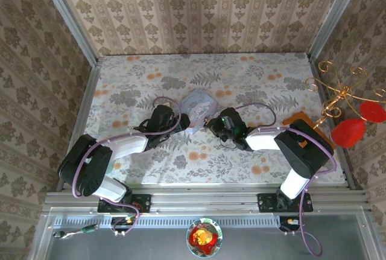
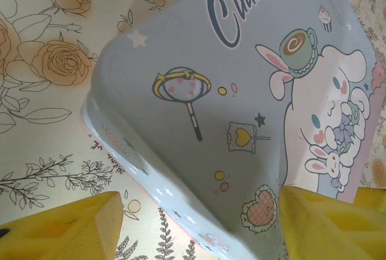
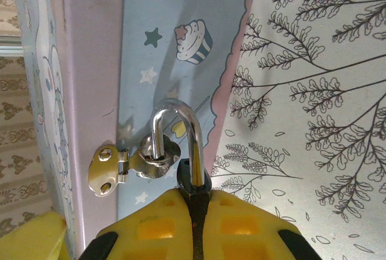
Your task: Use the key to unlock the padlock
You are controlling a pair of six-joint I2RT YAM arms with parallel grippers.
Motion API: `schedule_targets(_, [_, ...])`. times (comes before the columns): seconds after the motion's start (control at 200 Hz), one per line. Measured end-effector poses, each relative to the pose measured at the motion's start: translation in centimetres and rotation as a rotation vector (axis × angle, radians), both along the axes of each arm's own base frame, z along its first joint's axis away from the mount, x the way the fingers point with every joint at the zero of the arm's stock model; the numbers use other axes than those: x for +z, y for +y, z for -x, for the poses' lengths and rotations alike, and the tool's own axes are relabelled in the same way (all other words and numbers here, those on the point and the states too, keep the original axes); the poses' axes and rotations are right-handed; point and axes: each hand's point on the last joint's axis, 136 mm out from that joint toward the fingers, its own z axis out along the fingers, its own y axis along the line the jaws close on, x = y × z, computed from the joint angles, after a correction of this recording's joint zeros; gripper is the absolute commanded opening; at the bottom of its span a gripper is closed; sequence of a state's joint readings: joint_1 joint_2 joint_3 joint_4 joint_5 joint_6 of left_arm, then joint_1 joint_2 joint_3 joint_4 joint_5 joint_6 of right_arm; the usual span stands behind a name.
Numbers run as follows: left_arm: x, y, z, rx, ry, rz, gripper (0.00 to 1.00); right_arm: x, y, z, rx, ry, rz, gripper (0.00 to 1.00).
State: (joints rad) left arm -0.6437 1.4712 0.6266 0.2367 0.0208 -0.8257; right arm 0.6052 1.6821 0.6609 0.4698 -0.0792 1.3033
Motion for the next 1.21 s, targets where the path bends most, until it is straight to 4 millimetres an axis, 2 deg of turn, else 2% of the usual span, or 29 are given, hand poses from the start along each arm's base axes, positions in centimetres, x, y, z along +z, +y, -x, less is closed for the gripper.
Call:
schedule_targets(0.42, [0.0,-0.2,0.2,-0.007,0.001,0.002,0.68,0.4,-0.7,-0.1,0.052,0.012,0.051,0.02])
schedule_targets(0.62, [0.1,-0.6,0.3,-0.015,0.000,0.001,0.68,-1.3,-0.1,-0.2,0.074,0.053,0.054,0.03])
schedule_targets(0.96, [0.0,-0.7,0.2,-0.015,0.001,-0.002,0.68,-0.9,0.5,-0.3,0.093,0.056,0.049,0.03])
schedule_targets(1.205, [0.0,-0.6,0.2,-0.014,0.000,-0.003,0.68,-0.6,-0.1,-0.5,0.086,0.052,0.053,0.02])
